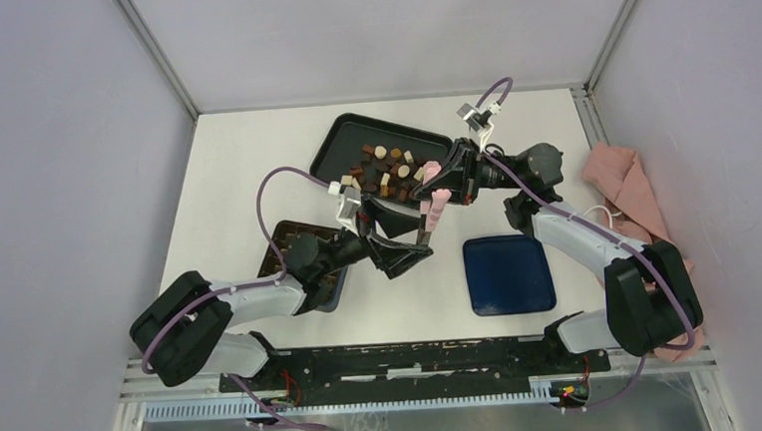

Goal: Pack the chocolate
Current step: Pick up the clamp at the center of the board.

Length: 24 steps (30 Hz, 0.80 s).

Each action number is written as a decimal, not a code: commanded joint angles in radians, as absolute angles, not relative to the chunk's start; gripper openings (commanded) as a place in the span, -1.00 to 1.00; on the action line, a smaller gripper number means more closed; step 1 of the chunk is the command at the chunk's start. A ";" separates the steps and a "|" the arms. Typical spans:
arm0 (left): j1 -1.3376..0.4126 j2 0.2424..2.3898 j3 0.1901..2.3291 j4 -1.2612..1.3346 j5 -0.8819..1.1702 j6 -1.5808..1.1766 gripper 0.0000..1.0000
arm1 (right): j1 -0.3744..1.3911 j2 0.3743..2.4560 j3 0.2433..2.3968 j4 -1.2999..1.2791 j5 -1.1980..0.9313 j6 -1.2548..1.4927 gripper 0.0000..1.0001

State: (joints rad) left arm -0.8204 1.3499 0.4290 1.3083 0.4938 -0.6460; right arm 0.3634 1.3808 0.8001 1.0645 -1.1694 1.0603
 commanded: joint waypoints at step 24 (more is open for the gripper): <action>-0.837 1.441 0.533 1.496 0.457 -0.678 0.32 | 0.382 1.355 0.787 1.087 -1.128 1.029 -1.00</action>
State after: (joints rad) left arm -0.8272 1.4780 0.4992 1.4723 0.4915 -0.7380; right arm 0.3767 1.3808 0.7872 1.0714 -1.1454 1.0420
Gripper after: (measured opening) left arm 0.654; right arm 0.087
